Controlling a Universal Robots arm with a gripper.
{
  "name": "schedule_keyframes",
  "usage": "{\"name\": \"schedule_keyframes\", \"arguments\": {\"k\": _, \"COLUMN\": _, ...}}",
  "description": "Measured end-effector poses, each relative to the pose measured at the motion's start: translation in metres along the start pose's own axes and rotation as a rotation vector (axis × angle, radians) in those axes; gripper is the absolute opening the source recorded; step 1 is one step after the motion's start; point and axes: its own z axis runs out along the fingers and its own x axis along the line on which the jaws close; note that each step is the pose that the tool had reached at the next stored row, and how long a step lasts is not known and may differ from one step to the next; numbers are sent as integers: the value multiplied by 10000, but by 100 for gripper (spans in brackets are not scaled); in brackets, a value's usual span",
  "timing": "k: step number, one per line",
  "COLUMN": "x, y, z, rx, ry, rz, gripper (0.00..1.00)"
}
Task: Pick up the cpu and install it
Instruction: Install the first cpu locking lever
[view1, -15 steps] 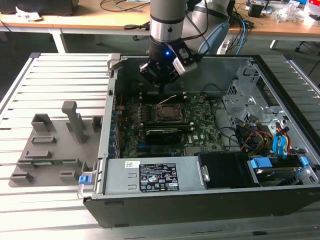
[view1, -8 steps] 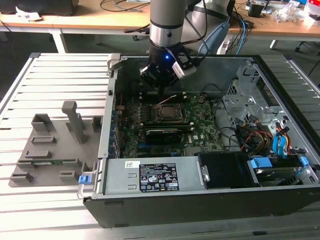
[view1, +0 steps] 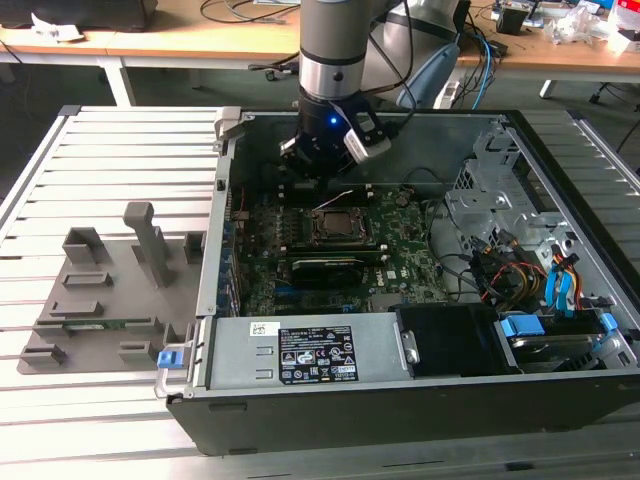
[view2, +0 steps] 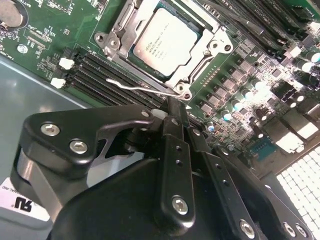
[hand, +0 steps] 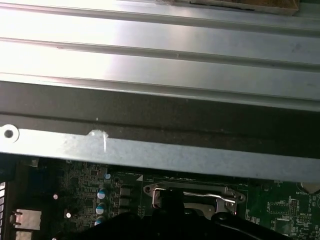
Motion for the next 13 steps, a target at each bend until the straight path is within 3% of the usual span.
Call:
{"name": "schedule_keyframes", "arguments": {"k": 9, "x": 0, "y": 5, "z": 104, "rx": 1, "ry": 0, "rz": 1, "gripper": 11}}
{"name": "schedule_keyframes", "arguments": {"k": 13, "x": -31, "y": 45, "z": 125, "rx": 0, "ry": 0, "rz": -2, "gripper": 11}}
